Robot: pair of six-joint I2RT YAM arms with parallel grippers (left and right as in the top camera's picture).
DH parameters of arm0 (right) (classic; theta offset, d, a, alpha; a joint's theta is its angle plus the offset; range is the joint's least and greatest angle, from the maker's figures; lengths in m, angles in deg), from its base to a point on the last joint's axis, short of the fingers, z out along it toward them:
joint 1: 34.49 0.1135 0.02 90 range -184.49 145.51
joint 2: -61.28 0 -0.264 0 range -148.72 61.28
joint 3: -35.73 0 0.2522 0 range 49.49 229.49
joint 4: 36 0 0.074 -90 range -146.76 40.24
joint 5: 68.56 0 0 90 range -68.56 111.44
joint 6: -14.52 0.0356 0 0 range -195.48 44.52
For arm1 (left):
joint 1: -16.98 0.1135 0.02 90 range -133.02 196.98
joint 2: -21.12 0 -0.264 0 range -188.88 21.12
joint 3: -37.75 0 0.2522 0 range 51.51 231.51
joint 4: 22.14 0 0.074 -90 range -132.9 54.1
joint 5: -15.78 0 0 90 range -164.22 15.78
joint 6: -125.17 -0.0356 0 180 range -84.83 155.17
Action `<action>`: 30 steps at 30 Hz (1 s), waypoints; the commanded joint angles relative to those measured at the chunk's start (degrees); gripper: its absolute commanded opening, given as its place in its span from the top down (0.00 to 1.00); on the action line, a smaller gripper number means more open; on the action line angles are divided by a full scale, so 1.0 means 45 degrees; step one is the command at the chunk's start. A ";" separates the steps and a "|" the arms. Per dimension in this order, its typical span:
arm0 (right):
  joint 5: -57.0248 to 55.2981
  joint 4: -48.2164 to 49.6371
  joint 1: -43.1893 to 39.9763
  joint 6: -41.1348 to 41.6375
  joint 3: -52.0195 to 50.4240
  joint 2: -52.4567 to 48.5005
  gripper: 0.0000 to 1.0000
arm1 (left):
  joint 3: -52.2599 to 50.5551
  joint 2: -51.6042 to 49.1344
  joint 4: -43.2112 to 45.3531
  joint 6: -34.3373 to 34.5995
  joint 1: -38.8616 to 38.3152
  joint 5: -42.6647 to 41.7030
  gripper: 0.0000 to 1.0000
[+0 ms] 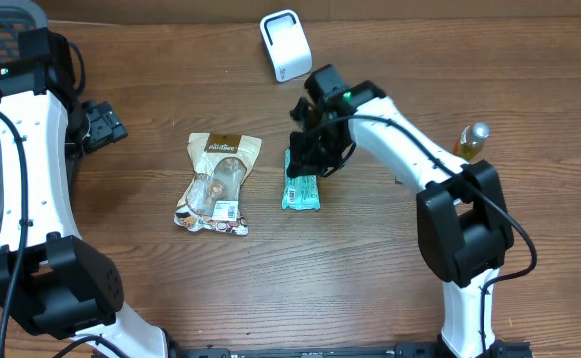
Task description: Scan the item barcode
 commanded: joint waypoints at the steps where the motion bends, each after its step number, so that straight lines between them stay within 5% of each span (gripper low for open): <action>1: -0.0034 0.0583 0.0151 0.0005 -0.0719 0.0233 0.96 | 0.0223 -0.0126 0.0015 -0.0238 -0.0044 0.0170 0.00; 14: 0.0019 0.5319 0.0262 0.1112 -0.4629 0.0214 0.96 | 0.0219 -0.0126 0.0010 -0.0238 -0.0049 0.0170 0.01; 30: 0.1535 0.2739 0.0058 0.0520 -0.3031 0.1457 0.96 | 0.0223 -0.0126 0.0010 -0.0238 -0.0044 0.0170 0.01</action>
